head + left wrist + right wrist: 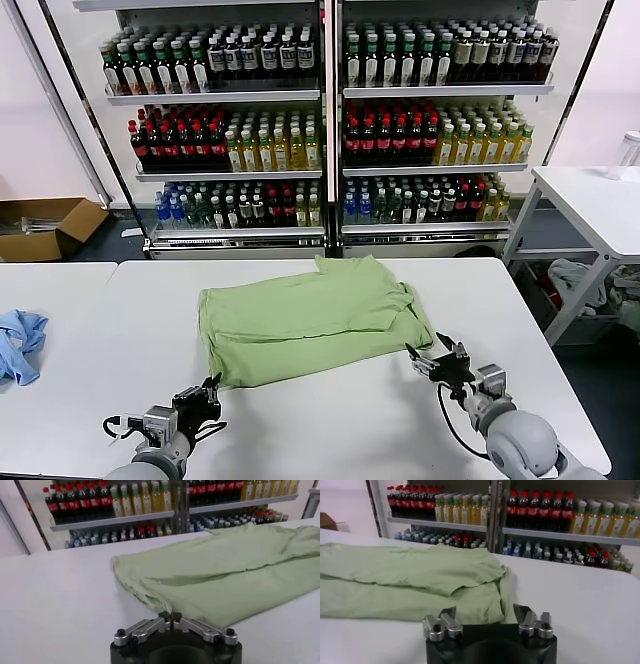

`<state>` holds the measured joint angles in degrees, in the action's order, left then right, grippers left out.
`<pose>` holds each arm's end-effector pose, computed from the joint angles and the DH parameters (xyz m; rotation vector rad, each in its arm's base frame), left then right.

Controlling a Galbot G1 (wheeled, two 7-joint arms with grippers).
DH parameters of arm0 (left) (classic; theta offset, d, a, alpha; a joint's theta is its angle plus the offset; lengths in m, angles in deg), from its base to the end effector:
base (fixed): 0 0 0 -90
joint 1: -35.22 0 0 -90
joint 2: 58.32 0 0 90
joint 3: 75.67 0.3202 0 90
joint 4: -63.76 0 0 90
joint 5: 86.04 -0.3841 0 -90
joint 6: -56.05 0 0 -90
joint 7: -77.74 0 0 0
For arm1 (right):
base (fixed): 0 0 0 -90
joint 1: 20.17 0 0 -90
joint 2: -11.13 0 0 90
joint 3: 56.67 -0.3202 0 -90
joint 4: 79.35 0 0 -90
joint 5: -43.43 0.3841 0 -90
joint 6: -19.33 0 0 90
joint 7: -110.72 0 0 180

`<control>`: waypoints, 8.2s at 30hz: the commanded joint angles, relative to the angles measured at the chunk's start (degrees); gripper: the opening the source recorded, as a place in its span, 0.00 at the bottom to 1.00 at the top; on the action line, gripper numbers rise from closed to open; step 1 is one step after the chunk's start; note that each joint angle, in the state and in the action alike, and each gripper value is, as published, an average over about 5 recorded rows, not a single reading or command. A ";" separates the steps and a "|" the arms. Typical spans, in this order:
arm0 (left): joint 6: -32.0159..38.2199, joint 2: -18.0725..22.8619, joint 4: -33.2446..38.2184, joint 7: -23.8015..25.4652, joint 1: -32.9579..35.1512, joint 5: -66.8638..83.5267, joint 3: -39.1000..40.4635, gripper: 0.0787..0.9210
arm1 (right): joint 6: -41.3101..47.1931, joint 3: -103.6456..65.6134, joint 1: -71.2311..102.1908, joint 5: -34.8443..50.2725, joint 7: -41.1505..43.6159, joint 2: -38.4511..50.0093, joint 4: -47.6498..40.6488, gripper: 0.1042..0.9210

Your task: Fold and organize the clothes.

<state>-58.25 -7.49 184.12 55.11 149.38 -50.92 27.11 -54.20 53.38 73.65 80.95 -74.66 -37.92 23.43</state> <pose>0.2360 0.0228 -0.2637 -0.1488 -2.6116 -0.1538 0.3337 -0.0572 -0.2847 0.4366 -2.7121 0.1162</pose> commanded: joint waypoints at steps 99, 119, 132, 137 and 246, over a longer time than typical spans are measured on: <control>4.06 1.35 19.53 -26.75 28.34 -20.93 -1.58 0.57 | -3.40 -9.99 48.35 -12.13 -24.05 2.66 36.93 0.68; 7.36 -1.01 7.80 4.78 -3.05 -0.33 -10.78 0.88 | -0.18 -2.98 -5.14 5.56 -4.26 3.37 11.04 0.88; -4.92 -3.07 -9.04 11.08 -17.47 8.30 -7.39 0.88 | 10.19 16.98 -32.59 6.50 0.35 -5.66 -14.03 0.88; -8.90 -3.56 -12.28 12.51 -19.91 7.58 -5.91 0.88 | 12.57 20.81 -36.83 2.95 1.77 -10.50 -21.68 0.88; 2.04 -3.07 4.55 6.38 8.02 -13.77 -10.12 0.01 | 8.53 -1.71 12.27 1.23 -2.93 9.12 27.47 0.00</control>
<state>-55.47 -10.98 182.71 66.15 148.51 -58.09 18.06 -44.76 55.58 72.25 84.73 -76.87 -30.87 42.18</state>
